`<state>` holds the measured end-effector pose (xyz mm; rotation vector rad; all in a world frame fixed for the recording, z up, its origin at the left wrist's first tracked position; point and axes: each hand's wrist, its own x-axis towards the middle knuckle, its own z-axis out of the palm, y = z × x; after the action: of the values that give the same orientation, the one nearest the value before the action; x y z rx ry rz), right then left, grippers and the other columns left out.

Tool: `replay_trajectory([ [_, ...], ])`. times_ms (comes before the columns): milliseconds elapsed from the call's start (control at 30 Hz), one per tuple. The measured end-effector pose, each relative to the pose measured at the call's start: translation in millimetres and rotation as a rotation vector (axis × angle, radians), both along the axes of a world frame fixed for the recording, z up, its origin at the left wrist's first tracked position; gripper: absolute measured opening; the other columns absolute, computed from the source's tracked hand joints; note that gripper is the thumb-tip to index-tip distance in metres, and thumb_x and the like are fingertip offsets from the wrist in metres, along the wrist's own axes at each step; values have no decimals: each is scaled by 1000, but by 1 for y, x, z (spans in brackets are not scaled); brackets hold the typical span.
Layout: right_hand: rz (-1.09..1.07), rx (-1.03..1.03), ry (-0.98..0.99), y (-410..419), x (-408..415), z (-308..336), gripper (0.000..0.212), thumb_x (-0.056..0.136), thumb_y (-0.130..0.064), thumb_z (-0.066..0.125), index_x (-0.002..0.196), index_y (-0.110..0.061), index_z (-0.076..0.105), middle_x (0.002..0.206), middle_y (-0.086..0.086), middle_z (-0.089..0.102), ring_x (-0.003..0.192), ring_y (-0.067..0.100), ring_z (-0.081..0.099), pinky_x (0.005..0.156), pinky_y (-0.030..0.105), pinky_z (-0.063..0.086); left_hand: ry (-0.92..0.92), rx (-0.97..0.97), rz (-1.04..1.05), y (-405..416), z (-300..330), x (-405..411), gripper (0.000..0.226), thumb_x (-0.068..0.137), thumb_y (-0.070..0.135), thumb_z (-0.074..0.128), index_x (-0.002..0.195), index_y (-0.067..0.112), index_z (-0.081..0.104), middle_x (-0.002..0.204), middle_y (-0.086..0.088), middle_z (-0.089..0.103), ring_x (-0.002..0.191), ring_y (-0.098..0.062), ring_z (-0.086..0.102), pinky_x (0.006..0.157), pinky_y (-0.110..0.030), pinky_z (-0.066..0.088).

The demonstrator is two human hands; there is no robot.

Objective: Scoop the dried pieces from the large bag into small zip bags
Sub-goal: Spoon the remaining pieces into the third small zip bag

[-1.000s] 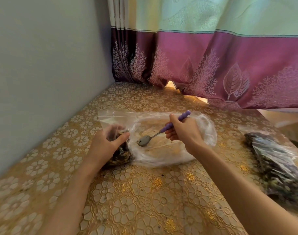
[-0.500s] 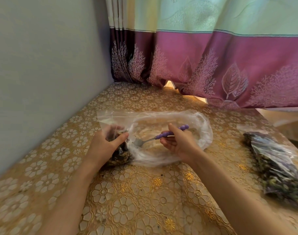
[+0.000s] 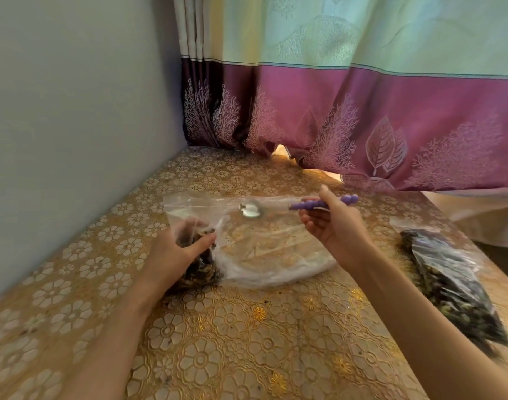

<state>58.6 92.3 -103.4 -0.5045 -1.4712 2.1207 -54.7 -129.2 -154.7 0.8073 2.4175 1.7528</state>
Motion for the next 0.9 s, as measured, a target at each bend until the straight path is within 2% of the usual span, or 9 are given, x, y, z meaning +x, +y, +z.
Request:
replay_trajectory([
  [67, 35, 59, 123, -7, -1, 12, 34, 97, -30, 48, 85, -3, 64, 80, 12, 73, 59, 12, 65, 51, 19, 52, 24, -21, -4, 0, 1, 1, 19, 79, 31, 68, 95, 35, 59, 90, 14, 61, 83, 2, 56, 64, -13, 43],
  [200, 183, 228, 264, -33, -5, 30, 25, 94, -24, 52, 92, -3, 65, 88, 14, 73, 64, 14, 65, 56, 20, 53, 45, -18, 0, 0, 1, 2, 20, 78, 30, 69, 95, 34, 59, 87, 15, 61, 82, 1, 58, 64, -15, 44],
  [333, 270, 528, 267, -48, -3, 28, 24, 87, -18, 54, 98, 1, 64, 93, 17, 72, 67, 20, 64, 60, 25, 55, 68, -17, 6, 3, 2, 2, 23, 78, 28, 71, 97, 32, 58, 83, 19, 59, 76, 8, 55, 60, -8, 40],
  [433, 285, 615, 275, -53, -2, 25, 17, 89, -12, 53, 97, -3, 65, 93, 15, 72, 67, 21, 63, 60, 26, 54, 84, -17, 16, 3, 1, 2, 23, 78, 29, 70, 96, 34, 56, 83, 22, 57, 72, 14, 52, 57, -4, 37],
  [500, 255, 628, 286, -53, -2, 24, 15, 91, -9, 52, 97, -2, 65, 93, 16, 72, 67, 22, 62, 60, 27, 53, 87, -17, 20, 3, 1, 1, 23, 79, 31, 69, 99, 32, 57, 84, 21, 57, 75, 13, 52, 58, -4, 37],
  [633, 209, 622, 299, -50, -2, 24, 19, 92, -9, 51, 100, 2, 64, 94, 17, 72, 68, 22, 62, 60, 29, 52, 77, -3, 12, 3, 0, -1, 20, 80, 34, 67, 98, 31, 58, 81, 9, 62, 78, 1, 58, 62, -14, 41],
  [767, 188, 593, 307, -46, 1, 22, 19, 92, -9, 51, 99, 2, 65, 93, 18, 72, 67, 23, 62, 59, 28, 52, 76, -1, 19, 4, -2, -2, 22, 79, 35, 67, 99, 30, 59, 84, 13, 61, 78, 3, 57, 61, -10, 40],
  [900, 63, 523, 361, -42, 5, 19, 17, 92, -10, 52, 92, -3, 67, 88, 15, 73, 61, 20, 62, 53, 24, 51, 74, 5, 16, 4, -3, -2, 27, 80, 35, 66, 104, 26, 60, 88, 18, 58, 80, 10, 53, 57, -4, 41],
])
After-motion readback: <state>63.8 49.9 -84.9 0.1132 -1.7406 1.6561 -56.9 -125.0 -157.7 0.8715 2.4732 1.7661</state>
